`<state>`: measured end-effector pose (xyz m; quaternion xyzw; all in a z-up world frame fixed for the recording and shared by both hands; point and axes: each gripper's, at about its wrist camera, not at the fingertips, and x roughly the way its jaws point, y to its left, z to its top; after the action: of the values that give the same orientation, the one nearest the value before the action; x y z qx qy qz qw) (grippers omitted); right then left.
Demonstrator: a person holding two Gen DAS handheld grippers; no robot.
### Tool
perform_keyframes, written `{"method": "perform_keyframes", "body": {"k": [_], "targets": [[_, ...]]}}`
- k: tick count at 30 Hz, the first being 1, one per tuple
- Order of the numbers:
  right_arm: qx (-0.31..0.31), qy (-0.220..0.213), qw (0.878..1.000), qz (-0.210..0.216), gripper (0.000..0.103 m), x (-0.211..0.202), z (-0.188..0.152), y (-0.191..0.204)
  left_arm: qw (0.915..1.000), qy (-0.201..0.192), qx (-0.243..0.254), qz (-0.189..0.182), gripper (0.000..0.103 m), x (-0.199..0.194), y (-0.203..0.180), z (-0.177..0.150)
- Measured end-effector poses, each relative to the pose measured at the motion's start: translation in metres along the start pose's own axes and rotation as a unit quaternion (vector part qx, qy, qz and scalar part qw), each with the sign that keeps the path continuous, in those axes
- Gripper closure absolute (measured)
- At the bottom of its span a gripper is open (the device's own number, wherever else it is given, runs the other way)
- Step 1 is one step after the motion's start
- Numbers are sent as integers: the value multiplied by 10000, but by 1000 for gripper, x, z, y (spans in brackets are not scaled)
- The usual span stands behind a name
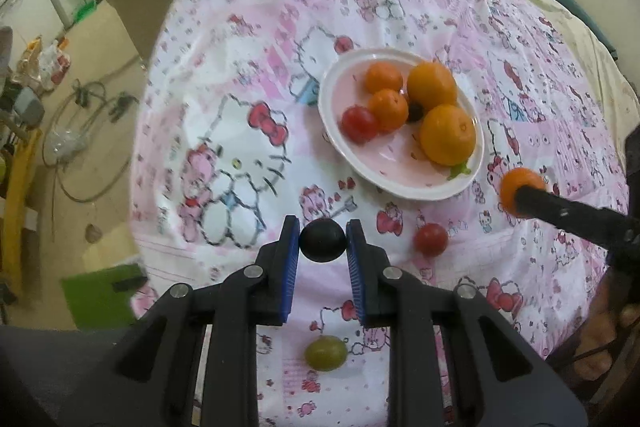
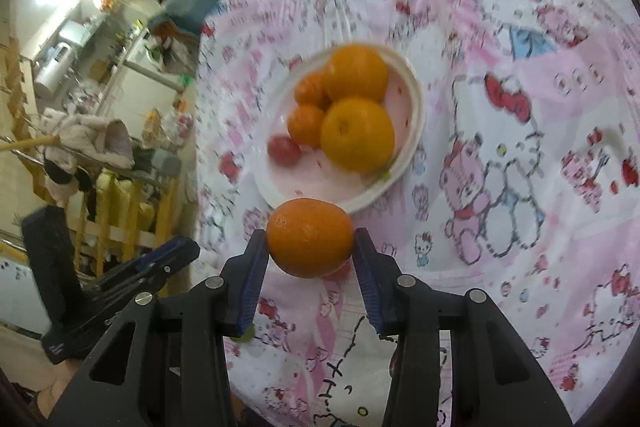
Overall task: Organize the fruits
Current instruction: 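Grasp a small mandarin beside the plate with the right gripper while the left lifts the grape, then carry the mandarin over the plate with the right gripper while the left carries the grape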
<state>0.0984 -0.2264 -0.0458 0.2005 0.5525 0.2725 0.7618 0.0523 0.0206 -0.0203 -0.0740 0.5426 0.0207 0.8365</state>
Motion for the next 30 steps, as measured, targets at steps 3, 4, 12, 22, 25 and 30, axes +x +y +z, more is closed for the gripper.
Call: {"method": "perform_keyframes", "body": {"k": [3,4,12,22,25,30], "targets": [[12,-273,9996,68,58,-21,8,-1,9998,-133,107,41,83,-10,-1,12],[-3,-360,9993,60,58,-27,11,-2,9996,-202,168,57,83,-14,-3,18],[40,-723,9974,28,58,-49,48,-11,9989,-334,269,-198,83,-14,-13,64],[34,-376,9991,-217,58,-12,84,-28,9971,169,-52,-745,83,37,-8,105],[-9,-234,9991,-341,58,3,92,-33,9967,275,-74,-765,83,52,-7,112],[-79,-22,9985,-543,58,25,100,-42,9966,395,-16,-717,83,77,-11,121]]}}
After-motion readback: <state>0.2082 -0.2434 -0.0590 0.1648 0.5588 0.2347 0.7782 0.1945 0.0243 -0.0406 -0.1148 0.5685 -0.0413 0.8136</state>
